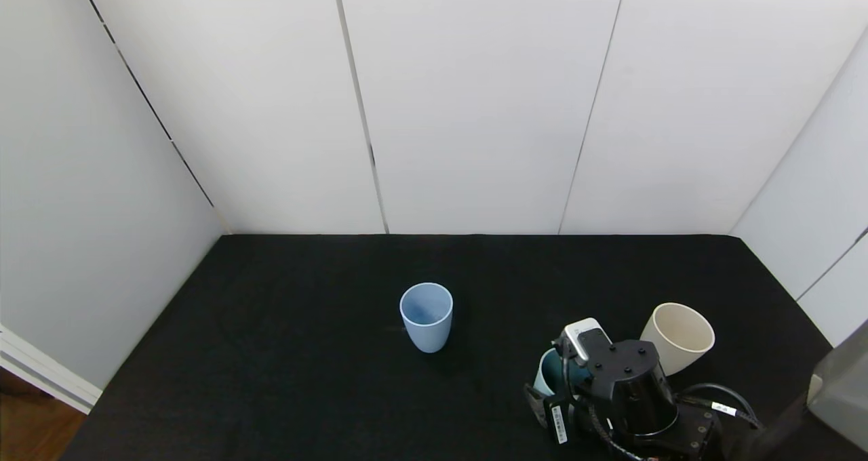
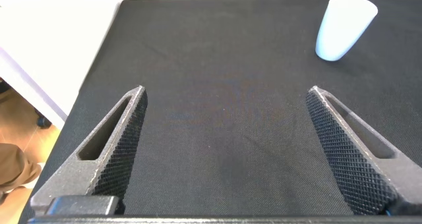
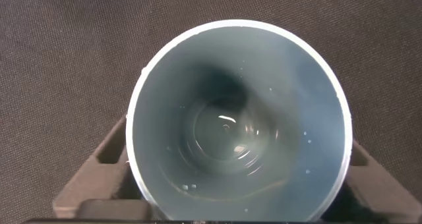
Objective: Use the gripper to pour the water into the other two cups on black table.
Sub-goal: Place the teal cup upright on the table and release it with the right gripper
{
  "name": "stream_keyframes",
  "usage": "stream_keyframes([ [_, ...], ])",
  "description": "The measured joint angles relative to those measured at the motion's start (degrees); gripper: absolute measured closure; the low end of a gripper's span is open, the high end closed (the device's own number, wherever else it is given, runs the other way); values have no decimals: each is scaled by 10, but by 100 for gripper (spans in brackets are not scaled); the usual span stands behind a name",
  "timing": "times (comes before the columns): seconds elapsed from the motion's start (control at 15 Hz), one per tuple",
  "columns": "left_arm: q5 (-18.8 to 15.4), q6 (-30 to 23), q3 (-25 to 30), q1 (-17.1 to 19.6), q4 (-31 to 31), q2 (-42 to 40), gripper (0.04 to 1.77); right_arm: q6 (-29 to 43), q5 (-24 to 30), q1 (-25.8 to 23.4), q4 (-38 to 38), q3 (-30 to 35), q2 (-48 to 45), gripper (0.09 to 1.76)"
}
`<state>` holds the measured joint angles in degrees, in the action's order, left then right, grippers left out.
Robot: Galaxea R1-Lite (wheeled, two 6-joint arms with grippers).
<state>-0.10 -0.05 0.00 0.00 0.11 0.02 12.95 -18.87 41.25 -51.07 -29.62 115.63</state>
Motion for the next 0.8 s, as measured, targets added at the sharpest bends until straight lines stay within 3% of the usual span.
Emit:
stream_keyframes([
  [0.53,0,0,0,0,0,0,9,-12,-1,-5,12,-3,-44,24],
  [0.8,0,0,0,0,0,0,9,-30,0,-13,78,-22,-125,20],
])
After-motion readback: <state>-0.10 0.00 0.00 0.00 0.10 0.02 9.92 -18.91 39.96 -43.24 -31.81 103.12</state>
